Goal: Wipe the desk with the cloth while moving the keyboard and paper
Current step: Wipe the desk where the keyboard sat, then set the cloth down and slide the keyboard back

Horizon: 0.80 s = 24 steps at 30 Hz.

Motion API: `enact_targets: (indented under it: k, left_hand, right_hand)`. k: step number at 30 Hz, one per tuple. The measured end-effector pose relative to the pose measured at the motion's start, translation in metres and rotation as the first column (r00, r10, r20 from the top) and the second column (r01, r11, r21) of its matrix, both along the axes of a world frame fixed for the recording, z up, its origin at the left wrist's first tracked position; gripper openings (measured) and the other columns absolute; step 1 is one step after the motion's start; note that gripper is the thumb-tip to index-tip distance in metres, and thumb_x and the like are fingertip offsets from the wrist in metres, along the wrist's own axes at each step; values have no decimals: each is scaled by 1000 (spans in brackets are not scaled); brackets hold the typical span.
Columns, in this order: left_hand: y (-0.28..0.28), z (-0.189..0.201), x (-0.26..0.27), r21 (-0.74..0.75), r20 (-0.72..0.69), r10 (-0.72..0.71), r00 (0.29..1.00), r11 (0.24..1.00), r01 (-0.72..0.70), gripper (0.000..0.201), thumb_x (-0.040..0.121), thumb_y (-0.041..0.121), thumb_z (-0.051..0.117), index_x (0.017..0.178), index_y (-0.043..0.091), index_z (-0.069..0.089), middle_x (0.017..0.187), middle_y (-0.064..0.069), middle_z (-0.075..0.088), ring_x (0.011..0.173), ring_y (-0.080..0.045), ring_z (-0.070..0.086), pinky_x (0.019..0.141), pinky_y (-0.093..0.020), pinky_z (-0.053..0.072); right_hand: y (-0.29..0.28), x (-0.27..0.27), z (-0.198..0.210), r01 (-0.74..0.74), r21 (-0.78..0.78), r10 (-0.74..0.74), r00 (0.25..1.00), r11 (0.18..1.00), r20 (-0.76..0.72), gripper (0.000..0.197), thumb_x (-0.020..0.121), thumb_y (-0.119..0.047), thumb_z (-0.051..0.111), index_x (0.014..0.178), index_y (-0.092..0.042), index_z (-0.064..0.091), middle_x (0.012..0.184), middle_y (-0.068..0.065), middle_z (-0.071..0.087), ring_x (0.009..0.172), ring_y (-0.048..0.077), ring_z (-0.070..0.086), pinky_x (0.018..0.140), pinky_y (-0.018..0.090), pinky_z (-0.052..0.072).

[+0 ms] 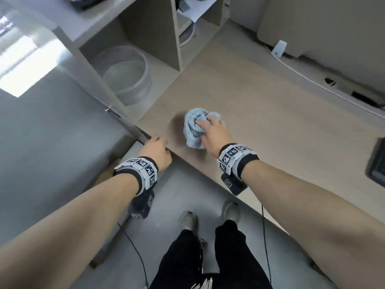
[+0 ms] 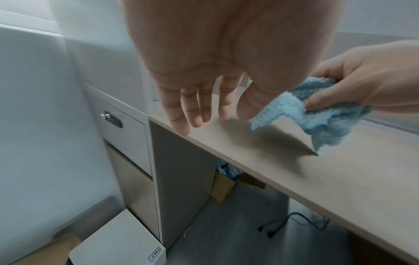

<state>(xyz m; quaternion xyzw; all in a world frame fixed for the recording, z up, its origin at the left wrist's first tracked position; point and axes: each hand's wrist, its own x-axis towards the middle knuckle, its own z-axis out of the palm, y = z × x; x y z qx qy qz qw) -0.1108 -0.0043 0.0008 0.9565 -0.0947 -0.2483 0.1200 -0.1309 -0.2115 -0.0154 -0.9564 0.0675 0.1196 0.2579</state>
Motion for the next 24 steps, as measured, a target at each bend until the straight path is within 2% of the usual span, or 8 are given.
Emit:
enact_targets:
  k: [4,8,11,14,18,21,24]
  left_hand:
    - [31,5,11,-36,5,114,993,993,-114,39,90,20,47,127,11,53,127,-14,50,119,-34,51,101,-36,42]
    - [46,8,14,-58,-8,177,984,982,-177,42,90,20,46,131,12,51,129,-11,50,119,-32,52,101,-35,42]
    - [47,7,17,-69,-32,171,985,983,-173,42,90,22,47,131,13,51,129,-11,50,120,-33,51,102,-38,42]
    - [32,9,27,-87,-21,140,990,986,-141,39,88,20,48,125,11,55,126,-13,55,117,-34,54,101,-39,44]
    - [-33,19,43,-113,-38,35,999,993,-39,38,89,20,49,126,14,55,126,-15,61,115,-34,57,100,-39,45]
    - [-111,23,43,-141,-59,-69,996,988,60,37,90,22,49,125,15,56,125,-12,63,116,-32,57,103,-40,44]
    - [-197,21,25,-159,-61,-194,979,970,182,36,89,25,48,123,18,58,124,-10,65,115,-34,58,102,-40,45]
  right_hand:
    - [34,64,-2,-111,-39,113,993,993,43,58,87,-8,52,142,-27,45,156,9,27,129,39,33,109,49,37]
    - [48,102,-15,-205,-120,200,978,971,-51,70,86,-13,65,146,-34,37,161,7,15,130,44,34,104,49,41]
    - [45,107,-17,-208,-107,198,975,972,-100,72,88,-11,62,150,-34,34,162,9,14,137,45,32,110,48,37]
    - [26,93,-10,-149,-62,145,988,987,-59,63,91,-9,49,150,-24,35,157,18,24,134,47,35,110,48,36]
    - [-45,55,2,58,-10,-59,997,998,-56,53,92,-19,53,144,-20,41,149,17,36,131,41,41,109,45,38]
    - [-126,9,16,231,-31,-232,971,972,-54,54,95,-22,52,147,-18,39,148,14,40,134,36,41,111,42,35]
    - [-209,-50,26,418,-45,-419,908,907,-9,50,96,-25,53,143,-15,44,142,13,49,126,36,48,104,41,40]
